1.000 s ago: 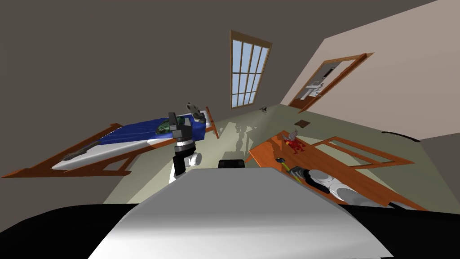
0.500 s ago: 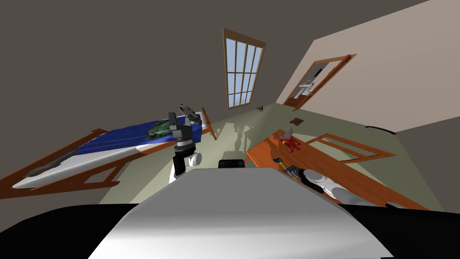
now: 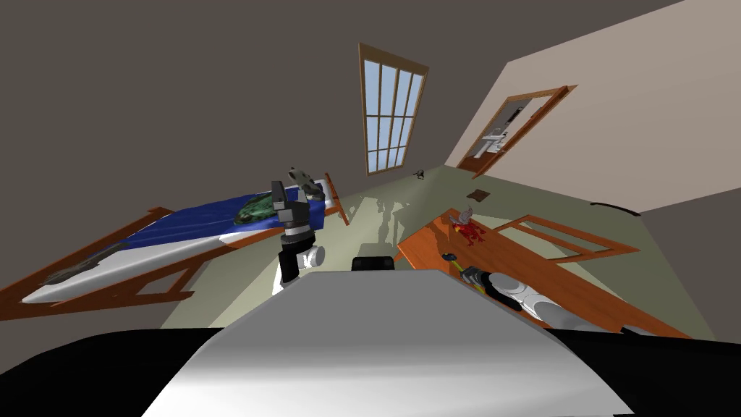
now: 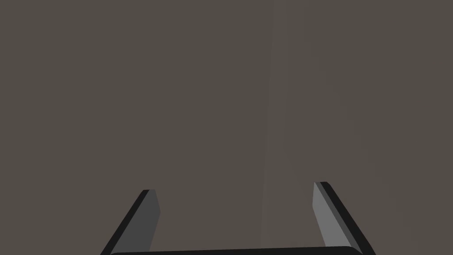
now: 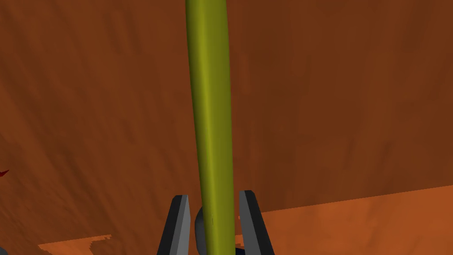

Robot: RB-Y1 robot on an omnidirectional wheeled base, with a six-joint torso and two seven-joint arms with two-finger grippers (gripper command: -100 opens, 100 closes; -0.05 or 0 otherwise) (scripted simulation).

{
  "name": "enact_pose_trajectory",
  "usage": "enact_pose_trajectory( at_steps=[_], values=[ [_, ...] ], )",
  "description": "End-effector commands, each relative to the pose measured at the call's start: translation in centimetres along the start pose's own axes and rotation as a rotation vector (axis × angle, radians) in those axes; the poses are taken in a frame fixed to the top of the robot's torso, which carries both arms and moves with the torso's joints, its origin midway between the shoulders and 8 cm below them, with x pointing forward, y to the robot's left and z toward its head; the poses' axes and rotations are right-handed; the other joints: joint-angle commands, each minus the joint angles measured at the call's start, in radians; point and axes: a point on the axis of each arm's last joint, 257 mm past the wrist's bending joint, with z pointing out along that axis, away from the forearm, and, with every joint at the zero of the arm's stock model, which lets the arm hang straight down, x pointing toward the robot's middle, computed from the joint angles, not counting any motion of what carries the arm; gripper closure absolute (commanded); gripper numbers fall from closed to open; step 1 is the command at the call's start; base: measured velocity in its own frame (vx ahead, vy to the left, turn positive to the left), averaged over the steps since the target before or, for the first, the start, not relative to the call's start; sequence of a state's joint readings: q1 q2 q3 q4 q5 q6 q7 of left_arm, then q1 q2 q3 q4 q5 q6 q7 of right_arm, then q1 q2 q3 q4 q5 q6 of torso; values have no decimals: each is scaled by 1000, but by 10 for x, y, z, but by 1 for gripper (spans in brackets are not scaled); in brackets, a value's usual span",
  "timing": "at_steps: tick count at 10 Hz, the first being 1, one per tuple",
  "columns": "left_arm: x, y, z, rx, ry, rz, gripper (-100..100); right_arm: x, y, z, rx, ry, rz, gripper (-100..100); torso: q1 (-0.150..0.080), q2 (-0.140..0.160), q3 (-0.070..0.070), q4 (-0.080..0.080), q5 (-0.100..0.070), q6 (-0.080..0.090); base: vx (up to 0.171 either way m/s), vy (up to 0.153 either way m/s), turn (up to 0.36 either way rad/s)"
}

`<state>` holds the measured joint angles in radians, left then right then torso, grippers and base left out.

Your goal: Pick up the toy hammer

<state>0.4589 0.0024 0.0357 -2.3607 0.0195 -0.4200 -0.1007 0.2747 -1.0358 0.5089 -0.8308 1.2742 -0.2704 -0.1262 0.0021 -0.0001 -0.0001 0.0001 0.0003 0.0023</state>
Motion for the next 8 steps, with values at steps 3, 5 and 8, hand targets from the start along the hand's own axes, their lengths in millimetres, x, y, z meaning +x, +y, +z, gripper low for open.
enact_pose_trajectory(
  at_steps=[3, 5, 8],
  values=[
    [0, 0, 0, 0, 0, 0, 0, 11, -16, -5, 7, 19, 30, 100, 3, 3, 2, 1, 1, -2, -54, 37, 132],
    [0, 0, 0, 0, 0, 0, 0, 21, -28, -10, 12, 32, 57, 100, 5, 5, 3, 1, 1, 0, -85, 68, 128],
    [0, 0, 0, 0, 0, 0, 0, 23, -33, -11, 14, 34, 66, 0, 5, 5, 3, 1, 2, 1, -54, 52, 66]
  ],
)
